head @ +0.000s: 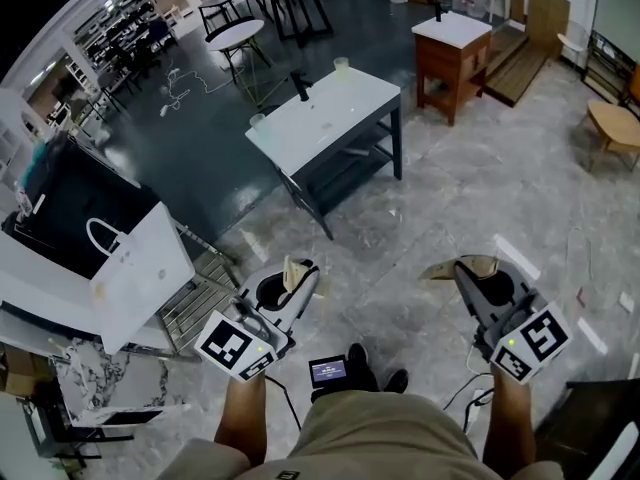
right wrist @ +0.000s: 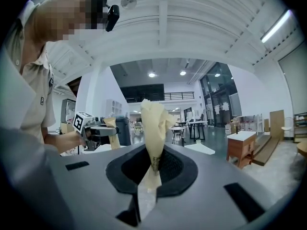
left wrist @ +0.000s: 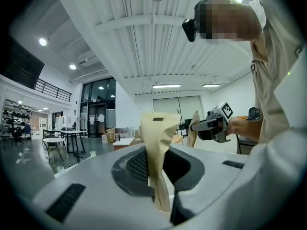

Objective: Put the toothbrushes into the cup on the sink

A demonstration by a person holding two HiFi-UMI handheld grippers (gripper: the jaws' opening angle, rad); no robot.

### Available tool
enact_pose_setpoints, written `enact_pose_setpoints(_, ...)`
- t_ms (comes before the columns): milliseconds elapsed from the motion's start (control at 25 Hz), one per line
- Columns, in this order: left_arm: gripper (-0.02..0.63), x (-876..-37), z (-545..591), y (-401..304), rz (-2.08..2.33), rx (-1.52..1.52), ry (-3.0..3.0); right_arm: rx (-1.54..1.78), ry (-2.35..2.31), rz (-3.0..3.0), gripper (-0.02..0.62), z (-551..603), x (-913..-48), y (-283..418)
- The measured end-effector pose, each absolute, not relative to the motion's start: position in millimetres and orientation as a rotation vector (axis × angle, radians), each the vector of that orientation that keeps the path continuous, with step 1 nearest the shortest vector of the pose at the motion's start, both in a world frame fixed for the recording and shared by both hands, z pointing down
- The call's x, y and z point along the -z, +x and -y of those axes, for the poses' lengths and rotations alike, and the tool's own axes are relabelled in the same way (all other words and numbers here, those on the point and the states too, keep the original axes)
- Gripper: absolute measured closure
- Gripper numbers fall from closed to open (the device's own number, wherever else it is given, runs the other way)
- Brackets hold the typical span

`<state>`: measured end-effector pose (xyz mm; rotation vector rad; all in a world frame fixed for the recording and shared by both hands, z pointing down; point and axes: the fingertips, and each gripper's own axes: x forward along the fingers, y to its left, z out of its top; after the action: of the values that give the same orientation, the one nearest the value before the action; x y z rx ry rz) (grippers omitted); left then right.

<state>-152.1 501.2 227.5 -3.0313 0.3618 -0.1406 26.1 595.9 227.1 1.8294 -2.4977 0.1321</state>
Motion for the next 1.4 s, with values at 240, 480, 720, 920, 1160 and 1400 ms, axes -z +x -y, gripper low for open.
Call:
enact_pose_setpoints(240,0.561,-245.9,-465.0,-104.3,-0.304,0.168,-3.056,-0.177,1.866,2.463,0.569,-565.8,-244.4,68.3)
enact_pose_setpoints(480,0.561,-250.8,-403.0,-56.9,-0.261,0.122,-3.076,-0.183,1.887,2.418,0.569,-511.4,-246.7,108.4)
enact_pose_setpoints(720,0.561,-251.4,-321.1,-27.3,-0.255,0.117,-3.08,-0.182,1.89,2.407,0.569,-425.9,-242.9,139.7)
enact_pose_setpoints(920,0.561,-247.9,-252.2,-6.2,-0.247,0.09,-3.072,-0.172,1.904,2.384,0.569,-359.1,-238.3,159.4)
enact_pose_setpoints(1160,0.561,-241.6,-198.6,2.3,-0.26,0.073,-3.055,-0.149,1.886,2.384,0.569,-296.5,-228.8,169.6)
enact_pose_setpoints(1400,0.561,-248.3,-156.1,14.1,-0.319,0.095,-3.067,-0.145,1.824,2.425,0.569,-241.9,-229.5,185.0)
